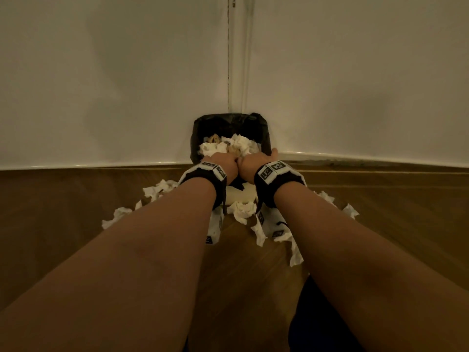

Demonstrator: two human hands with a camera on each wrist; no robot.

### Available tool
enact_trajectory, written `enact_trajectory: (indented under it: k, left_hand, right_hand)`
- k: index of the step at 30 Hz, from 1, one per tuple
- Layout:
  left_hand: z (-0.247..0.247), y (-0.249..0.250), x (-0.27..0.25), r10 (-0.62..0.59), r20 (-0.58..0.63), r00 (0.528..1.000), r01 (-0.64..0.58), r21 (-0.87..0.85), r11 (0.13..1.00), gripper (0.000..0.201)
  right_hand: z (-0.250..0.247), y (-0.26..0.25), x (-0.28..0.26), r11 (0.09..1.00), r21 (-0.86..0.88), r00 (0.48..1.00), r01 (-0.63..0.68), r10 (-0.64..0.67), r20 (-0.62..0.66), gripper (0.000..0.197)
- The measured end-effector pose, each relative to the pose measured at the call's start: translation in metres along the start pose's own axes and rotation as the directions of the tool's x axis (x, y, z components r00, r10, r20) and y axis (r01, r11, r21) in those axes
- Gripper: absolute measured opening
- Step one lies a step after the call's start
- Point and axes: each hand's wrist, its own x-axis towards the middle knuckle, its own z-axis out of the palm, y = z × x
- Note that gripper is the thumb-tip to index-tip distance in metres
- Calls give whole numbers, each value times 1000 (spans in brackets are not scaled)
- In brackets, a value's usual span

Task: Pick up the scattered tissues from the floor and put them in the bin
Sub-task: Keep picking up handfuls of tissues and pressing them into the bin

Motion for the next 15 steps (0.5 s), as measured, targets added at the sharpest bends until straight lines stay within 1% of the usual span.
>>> enact_trajectory:
  k: [2,4,6,7,9,11,13,15]
  left_hand:
    - [-2,0,-4,7,18,1000,-6,-38,999,35]
    - [-6,-2,-8,18,-2,1000,-18,-102,995,35]
    - [-13,-9,-14,29,-90,996,-48,-217,975,34]
    - [-17,-16,-18,20,-149,989,-62,-277,959,32]
    - [-26,-33,-25,-44,-245,969,-50,-367,929,30]
    - [-34,-53,-33,-131,-309,942,-13,-425,905,30]
    - [-38,-75,-42,-203,-330,922,29,-465,885,32]
    - [-41,-99,-51,-259,-331,907,69,-491,868,32]
  right_hand:
    - [0,0,0,998,63,1000,-24,23,17,42]
    - [-3,-2,-1,997,43,997,-66,67,-25,46]
    - [-8,-6,-4,994,-10,991,-109,107,-86,49]
    - [-12,-8,-6,991,-29,985,-128,123,-119,47]
    - [-21,-11,-11,986,-34,968,-166,156,-198,40]
    - [-27,-15,-17,984,-2,932,-179,169,-320,34]
    - [-31,-25,-23,990,42,884,-137,141,-446,31]
    - [-36,-38,-29,993,84,855,-80,112,-506,34]
